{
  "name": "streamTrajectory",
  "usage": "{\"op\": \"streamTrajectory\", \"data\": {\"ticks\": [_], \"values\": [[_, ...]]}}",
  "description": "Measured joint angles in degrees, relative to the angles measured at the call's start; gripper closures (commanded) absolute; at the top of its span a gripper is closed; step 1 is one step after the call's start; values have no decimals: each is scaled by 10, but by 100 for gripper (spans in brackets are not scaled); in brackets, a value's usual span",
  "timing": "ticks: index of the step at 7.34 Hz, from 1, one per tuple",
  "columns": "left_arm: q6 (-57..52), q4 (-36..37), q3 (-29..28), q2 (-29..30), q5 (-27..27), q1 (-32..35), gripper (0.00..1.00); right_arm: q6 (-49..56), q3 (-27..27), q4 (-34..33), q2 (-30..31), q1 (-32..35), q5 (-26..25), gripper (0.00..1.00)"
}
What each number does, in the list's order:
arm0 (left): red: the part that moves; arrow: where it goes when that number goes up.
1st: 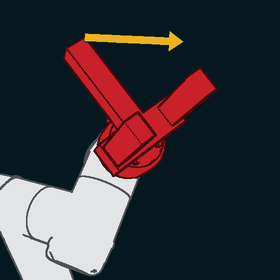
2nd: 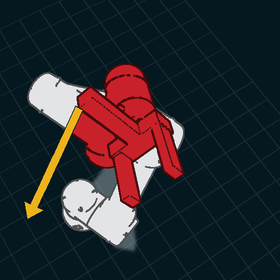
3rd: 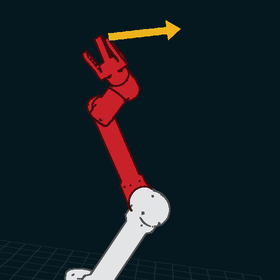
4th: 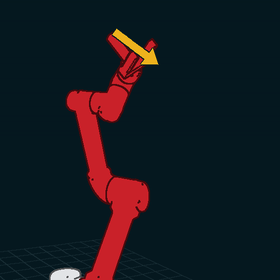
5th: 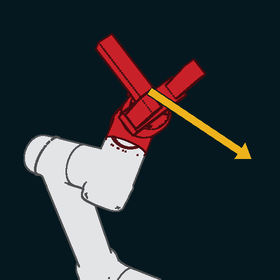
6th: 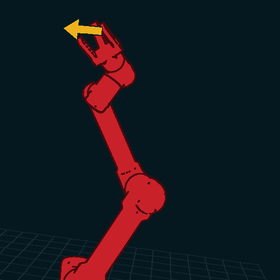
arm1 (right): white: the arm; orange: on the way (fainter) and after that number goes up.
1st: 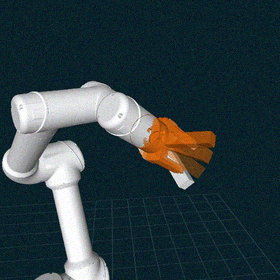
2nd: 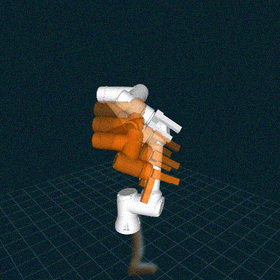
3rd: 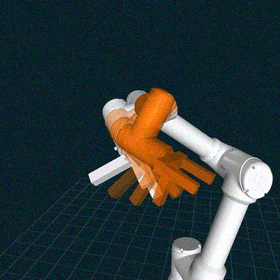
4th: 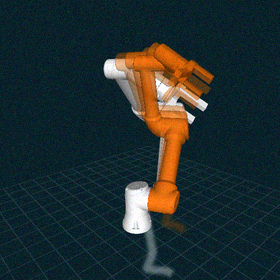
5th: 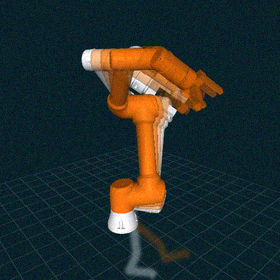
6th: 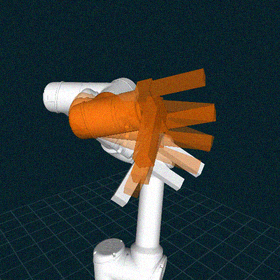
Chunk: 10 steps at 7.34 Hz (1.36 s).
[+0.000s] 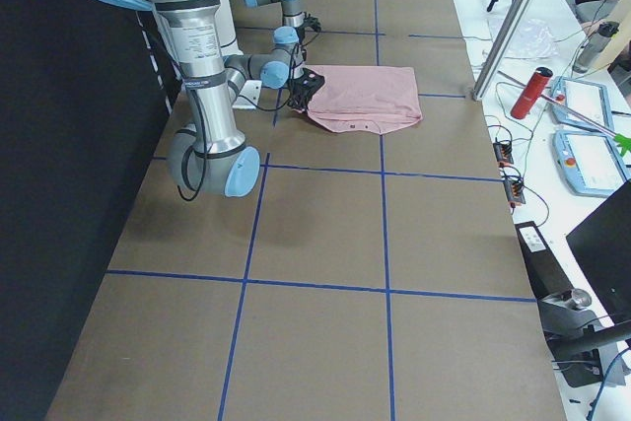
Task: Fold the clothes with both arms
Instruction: 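Grasp the near shirt edge with both grippers, then lift the near edge with both grippers and fold it away from the robot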
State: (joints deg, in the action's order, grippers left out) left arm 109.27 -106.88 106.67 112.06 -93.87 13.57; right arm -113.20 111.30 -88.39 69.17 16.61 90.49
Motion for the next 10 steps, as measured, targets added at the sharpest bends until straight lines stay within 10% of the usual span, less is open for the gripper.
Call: {"op": "streamTrajectory", "data": {"ticks": [4,8,10], "values": [[1,17,13,5,-1,-2,100,-1,1,0,2,0,0,100],[-2,191,216,11,-7,5,100,-31,145,-33,53,-4,24,100],[-12,219,213,48,-9,57,100,-19,153,-64,23,54,65,100]]}}
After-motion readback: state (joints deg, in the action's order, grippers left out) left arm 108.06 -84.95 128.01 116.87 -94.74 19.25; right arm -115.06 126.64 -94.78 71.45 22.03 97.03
